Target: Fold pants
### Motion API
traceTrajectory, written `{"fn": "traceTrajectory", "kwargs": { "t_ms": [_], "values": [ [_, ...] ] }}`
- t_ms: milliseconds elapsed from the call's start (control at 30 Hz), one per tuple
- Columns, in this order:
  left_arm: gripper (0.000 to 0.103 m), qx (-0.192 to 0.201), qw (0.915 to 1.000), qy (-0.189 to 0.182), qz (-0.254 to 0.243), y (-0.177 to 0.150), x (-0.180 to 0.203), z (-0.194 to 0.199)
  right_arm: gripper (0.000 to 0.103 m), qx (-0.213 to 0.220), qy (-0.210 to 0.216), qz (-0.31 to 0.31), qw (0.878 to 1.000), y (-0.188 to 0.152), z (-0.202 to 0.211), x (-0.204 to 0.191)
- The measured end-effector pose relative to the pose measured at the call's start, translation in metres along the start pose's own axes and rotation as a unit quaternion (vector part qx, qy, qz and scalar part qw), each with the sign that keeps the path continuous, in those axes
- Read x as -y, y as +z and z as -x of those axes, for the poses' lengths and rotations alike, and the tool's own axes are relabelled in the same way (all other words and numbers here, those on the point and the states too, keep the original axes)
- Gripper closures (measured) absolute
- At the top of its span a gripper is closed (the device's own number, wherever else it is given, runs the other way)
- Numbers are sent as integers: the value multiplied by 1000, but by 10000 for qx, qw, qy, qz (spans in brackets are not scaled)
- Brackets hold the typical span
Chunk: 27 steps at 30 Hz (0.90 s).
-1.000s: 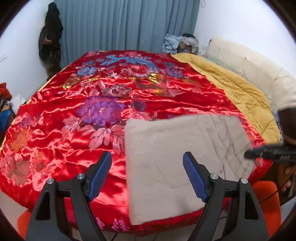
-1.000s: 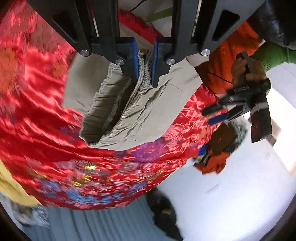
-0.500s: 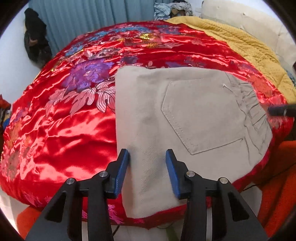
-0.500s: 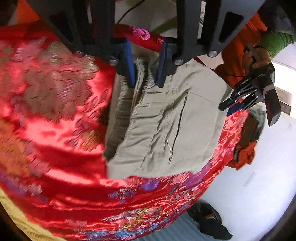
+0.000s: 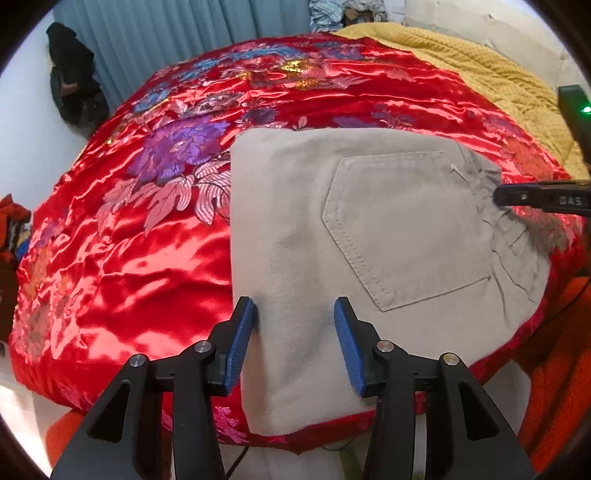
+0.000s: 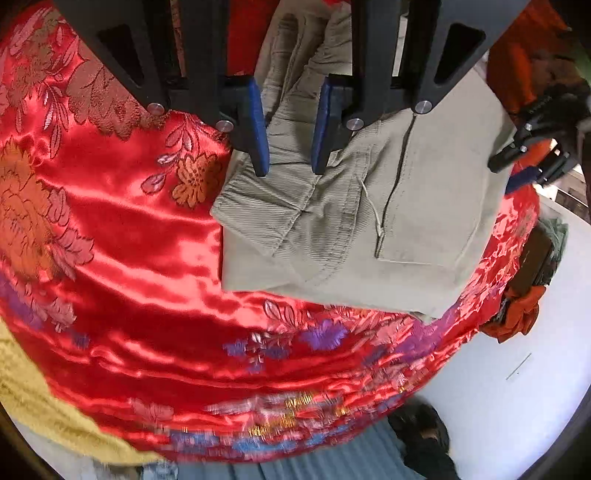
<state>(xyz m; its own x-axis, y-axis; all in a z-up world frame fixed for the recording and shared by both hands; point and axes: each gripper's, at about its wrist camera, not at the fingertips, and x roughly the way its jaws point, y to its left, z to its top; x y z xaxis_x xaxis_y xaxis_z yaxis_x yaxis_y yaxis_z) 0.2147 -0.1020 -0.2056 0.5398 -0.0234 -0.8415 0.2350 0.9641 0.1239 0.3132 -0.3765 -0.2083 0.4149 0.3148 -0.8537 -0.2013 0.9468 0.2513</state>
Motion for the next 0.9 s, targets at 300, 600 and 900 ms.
{"fn": "traceTrajectory", "kwargs": {
  "t_ms": [300, 600, 900],
  "values": [
    [56, -64, 10000, -8, 25, 1, -1, -2, 67, 180, 14, -118, 9998, -22, 29, -2],
    [18, -157, 9950, -732, 659, 22, -54, 3, 46, 255, 1294, -1615, 9780, -35, 37, 52],
    [18, -1118, 9697, -1794, 1224, 35, -68, -66, 43, -797, 1614, -1591, 9707, -25, -14, 56]
  ]
}}
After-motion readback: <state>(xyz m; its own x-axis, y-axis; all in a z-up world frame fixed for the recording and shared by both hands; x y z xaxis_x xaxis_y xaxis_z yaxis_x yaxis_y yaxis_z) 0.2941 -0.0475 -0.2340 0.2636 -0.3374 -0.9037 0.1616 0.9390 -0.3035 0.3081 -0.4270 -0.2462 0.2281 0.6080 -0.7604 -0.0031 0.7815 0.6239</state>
